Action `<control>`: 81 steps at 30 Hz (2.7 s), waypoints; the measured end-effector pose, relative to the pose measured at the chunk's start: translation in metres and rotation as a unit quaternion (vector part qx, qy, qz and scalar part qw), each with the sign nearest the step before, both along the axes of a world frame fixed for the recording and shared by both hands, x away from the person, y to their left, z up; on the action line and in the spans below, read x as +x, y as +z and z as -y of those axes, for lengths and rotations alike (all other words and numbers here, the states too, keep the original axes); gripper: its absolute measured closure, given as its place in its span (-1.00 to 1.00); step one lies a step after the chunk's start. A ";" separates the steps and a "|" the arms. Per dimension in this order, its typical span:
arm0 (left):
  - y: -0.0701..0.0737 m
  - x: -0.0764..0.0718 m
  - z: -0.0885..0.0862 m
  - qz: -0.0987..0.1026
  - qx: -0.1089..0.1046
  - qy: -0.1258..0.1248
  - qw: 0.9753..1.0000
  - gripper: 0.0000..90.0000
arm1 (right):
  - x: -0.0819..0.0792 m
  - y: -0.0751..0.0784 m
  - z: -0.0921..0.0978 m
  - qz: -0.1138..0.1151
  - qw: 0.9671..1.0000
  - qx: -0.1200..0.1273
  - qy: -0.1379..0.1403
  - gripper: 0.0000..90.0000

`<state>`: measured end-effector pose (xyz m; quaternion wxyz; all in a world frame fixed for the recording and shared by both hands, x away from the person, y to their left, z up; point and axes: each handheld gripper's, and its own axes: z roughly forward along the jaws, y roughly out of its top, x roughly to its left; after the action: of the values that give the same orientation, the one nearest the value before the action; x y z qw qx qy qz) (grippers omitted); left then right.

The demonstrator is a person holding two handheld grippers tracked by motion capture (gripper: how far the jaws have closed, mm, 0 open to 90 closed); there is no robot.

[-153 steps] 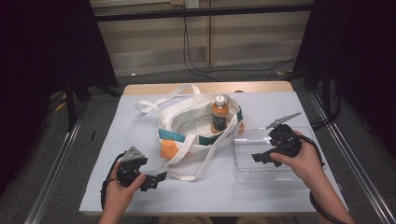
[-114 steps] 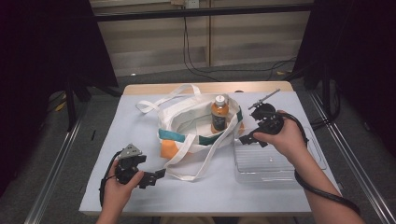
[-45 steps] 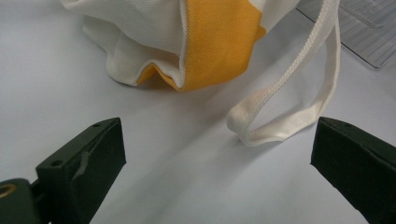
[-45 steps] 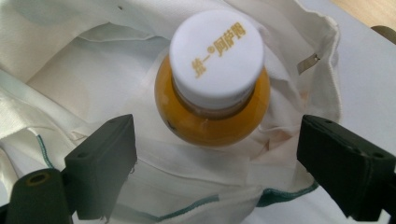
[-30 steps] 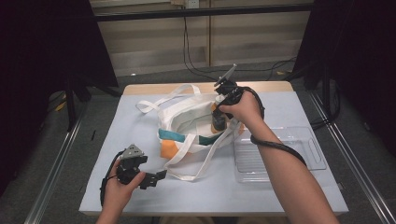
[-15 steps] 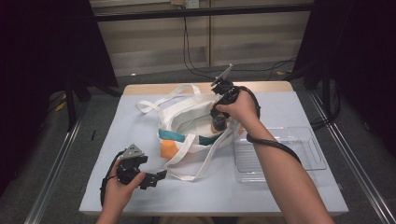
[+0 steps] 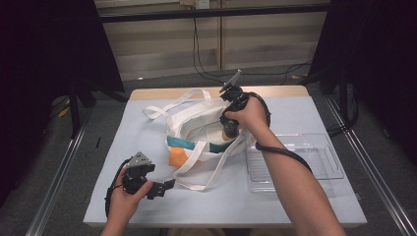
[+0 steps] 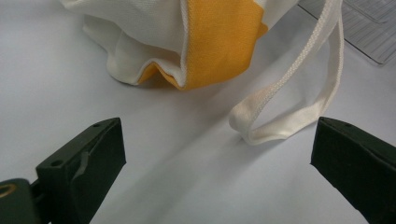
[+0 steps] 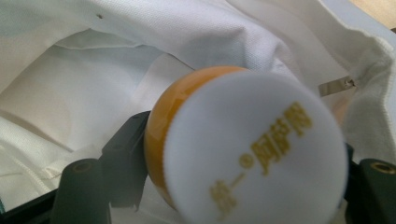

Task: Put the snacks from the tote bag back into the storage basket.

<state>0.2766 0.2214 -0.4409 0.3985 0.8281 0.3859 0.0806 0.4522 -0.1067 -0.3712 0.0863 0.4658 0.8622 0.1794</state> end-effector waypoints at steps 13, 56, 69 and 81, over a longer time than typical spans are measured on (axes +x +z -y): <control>0.000 0.000 -0.001 -0.001 -0.001 0.002 1.000 -0.94 | 0.000 -0.002 0.004 -0.007 1.000 0.018 -0.008 -0.34; -0.001 0.001 0.000 -0.003 -0.004 0.004 1.000 -0.94 | 0.000 0.029 0.011 -0.030 0.999 -0.014 0.014 -0.32; -0.001 0.001 0.001 -0.004 -0.005 0.001 1.000 -0.94 | -0.005 0.057 0.012 -0.011 1.000 0.003 0.020 -0.32; -0.001 0.001 0.001 -0.008 -0.004 0.000 1.000 -0.94 | -0.004 0.082 0.010 -0.015 1.000 0.003 0.022 -0.32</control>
<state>0.2778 0.2208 -0.4416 0.3989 0.8269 0.3898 0.0727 0.4481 -0.1172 -0.2896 0.0683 0.4499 0.8727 0.1771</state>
